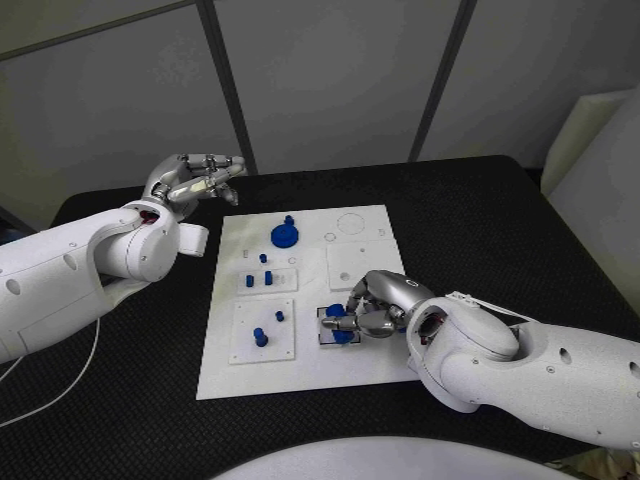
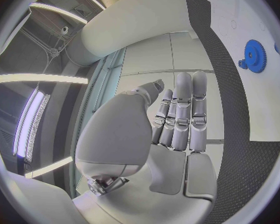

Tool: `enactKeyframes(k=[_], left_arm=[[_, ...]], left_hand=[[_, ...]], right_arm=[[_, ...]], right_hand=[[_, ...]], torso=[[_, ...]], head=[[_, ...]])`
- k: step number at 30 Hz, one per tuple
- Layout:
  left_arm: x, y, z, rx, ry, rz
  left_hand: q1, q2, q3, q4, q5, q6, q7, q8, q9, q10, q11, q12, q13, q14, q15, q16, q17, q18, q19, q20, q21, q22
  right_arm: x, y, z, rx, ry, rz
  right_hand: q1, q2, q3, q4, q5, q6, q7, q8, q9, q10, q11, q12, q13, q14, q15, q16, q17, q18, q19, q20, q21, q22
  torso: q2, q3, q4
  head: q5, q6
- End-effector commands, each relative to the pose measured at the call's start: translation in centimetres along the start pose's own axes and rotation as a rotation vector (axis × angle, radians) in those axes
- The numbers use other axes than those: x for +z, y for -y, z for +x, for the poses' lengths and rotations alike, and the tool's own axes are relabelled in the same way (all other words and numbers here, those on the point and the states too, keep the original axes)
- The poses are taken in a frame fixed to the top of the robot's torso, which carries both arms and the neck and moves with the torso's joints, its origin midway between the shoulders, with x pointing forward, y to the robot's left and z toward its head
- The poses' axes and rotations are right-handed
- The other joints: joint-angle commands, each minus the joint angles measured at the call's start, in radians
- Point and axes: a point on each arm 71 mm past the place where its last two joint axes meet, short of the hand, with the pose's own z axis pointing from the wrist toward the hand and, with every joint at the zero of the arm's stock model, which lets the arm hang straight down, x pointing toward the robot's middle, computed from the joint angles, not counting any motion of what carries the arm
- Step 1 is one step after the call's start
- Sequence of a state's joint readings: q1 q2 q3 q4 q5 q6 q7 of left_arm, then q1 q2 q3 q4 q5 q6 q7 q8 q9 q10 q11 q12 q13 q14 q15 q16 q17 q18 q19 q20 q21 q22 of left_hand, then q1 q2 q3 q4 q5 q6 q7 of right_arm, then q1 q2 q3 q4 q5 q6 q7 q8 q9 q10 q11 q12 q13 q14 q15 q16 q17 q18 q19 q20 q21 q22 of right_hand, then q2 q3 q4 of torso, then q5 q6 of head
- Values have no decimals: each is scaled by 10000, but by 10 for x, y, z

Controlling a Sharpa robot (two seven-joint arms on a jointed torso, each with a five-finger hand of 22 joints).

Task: Assemble the parts on the task board

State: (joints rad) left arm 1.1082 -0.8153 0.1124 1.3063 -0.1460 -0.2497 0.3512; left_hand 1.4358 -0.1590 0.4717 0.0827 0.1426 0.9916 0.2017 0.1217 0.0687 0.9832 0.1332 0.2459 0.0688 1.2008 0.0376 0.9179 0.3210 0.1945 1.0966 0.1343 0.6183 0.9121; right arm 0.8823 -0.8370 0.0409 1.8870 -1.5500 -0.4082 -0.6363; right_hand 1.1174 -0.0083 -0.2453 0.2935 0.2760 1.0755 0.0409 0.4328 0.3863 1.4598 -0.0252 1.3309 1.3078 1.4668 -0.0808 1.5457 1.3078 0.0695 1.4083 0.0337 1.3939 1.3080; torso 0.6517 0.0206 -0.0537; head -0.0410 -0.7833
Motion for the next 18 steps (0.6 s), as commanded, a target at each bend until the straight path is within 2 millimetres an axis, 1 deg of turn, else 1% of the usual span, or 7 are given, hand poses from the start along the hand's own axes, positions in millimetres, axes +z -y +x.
enactKeyframes(k=[1, 5, 7, 11, 18], left_arm=[[0, 1, 1, -73, -110, 51], [0, 1, 1, -71, -106, 49], [0, 1, 1, -71, -106, 48], [0, 1, 1, -71, -107, 45], [0, 1, 1, -69, -102, 45]], left_hand=[[-56, 12, -69, -10, -45, -47, 8, 35, -6, -80, 8, 56, -9, -69, 30, -28, -10, -117, -71, 25, -49, -10], [-56, 12, -69, -10, -45, -47, 8, 35, -6, -80, 8, 56, -9, -69, 30, -28, -10, -117, -71, 25, -49, -10], [-56, 12, -69, -10, -45, -47, 8, 35, -6, -80, 8, 56, -9, -69, 30, -28, -10, -117, -71, 25, -49, -10], [-56, 12, -69, -10, -45, -47, 8, 35, -6, -80, 8, 56, -9, -69, 30, -28, -10, -117, -71, 25, -49, -10], [-56, 12, -69, -10, -45, -47, 8, 35, -6, -80, 8, 56, -9, -69, 30, -28, -10, -117, -71, 25, -49, -10]], right_arm=[[0, -1, -2, -86, 201, -26], [1, -2, -2, -85, 243, -59], [1, -2, -2, -96, 281, -81], [1, -3, -2, -101, 334, -119], [-1, -5, -3, -92, 437, -286]], right_hand=[[-328, -134, -5, 7, -543, -92, 10, 89, 65, 34, -29, -58, 644, 939, -58, 24, 2139, -69, -15, -58, 15, 30], [-748, -441, 235, 19, -1166, -163, 19, 152, 155, 18, -18, -118, 634, 936, -50, 13, 2121, -64, -31, -50, -9, 12], [-906, -532, 344, 24, -1373, -188, 23, 169, 182, 12, -14, -140, 629, 935, -48, 12, 2119, -62, -36, -47, -17, 7], [-1065, -636, 469, 26, -1488, -215, 28, 189, 213, 12, -11, -150, 636, 935, -44, 11, 2118, -61, -37, -44, -23, 6], [-1163, -632, 548, 24, -1506, -221, 27, 206, 233, 20, -12, -139, 653, 937, -43, 13, 2125, -63, -32, -43, -19, 15]], torso=[[0, -2, 0], [-10, -1, -8], [-6, 1, -5], [-10, 3, -6], [-8, 8, -9]], head=[[21, -3], [44, -9], [51, -12], [59, -9], [67, -2]])
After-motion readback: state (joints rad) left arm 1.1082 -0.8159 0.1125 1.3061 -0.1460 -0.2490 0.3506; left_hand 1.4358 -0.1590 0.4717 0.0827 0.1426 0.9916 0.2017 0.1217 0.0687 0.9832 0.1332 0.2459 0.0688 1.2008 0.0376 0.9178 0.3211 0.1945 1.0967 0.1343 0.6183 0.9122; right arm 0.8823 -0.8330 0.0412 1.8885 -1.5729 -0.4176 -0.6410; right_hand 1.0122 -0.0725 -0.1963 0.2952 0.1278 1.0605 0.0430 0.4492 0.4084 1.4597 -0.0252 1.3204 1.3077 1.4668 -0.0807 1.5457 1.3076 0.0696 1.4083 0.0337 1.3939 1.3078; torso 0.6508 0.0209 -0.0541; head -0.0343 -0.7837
